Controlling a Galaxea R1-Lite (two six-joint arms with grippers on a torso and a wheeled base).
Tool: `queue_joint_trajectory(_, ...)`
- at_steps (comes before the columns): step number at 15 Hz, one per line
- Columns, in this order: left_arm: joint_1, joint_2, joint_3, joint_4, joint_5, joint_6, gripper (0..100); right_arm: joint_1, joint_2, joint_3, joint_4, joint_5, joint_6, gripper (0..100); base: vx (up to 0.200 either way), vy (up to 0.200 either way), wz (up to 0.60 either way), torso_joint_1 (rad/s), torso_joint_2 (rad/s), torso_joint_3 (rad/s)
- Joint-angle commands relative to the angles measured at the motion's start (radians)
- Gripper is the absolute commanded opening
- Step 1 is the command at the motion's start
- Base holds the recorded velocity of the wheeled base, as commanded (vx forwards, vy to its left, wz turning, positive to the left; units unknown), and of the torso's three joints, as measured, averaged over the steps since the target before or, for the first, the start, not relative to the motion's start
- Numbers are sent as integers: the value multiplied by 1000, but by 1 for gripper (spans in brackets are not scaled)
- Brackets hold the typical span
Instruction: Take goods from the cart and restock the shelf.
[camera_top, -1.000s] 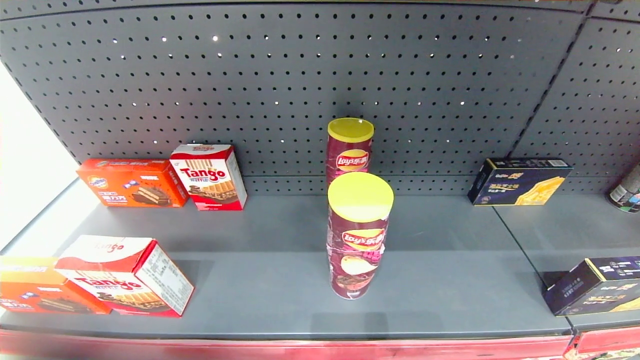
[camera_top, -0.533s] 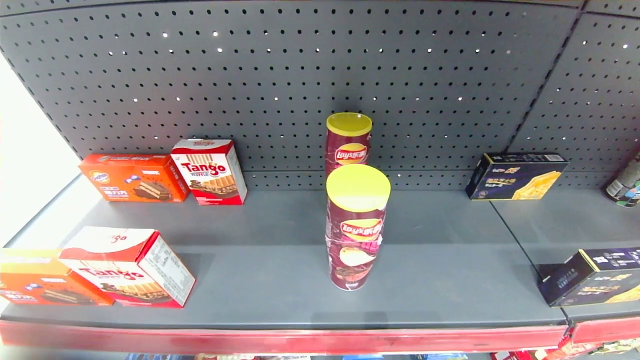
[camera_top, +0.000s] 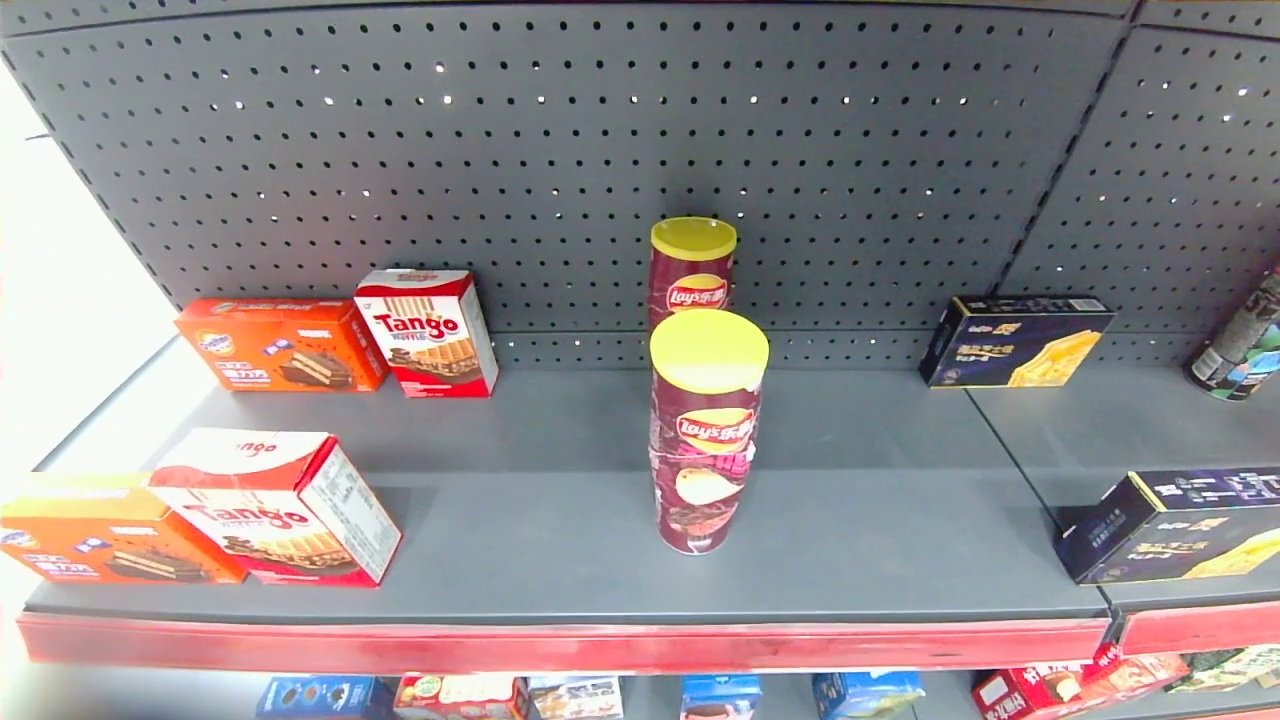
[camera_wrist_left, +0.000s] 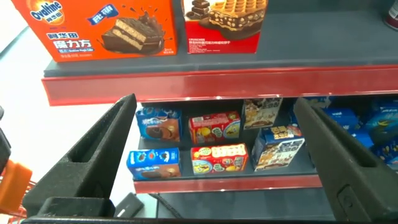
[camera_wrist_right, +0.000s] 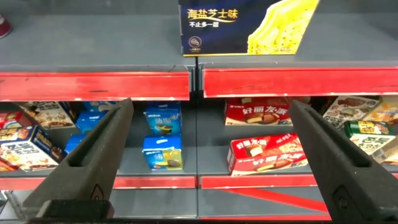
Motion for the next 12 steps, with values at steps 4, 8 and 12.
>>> queue_joint_trajectory(4,0,0,0,-1,3,-1,100,0,0,0,-1,2,0,100,0,0,0,0,0,0)
queue_joint_trajectory(8,0,0,0,-2,3,0,100,0,0,0,-1,2,0,100,0,0,0,0,0,0)
queue_joint_trajectory(12,0,0,0,-1,5,-1,100,0,0,0,-1,5,0,100,0,0,0,0,0,0)
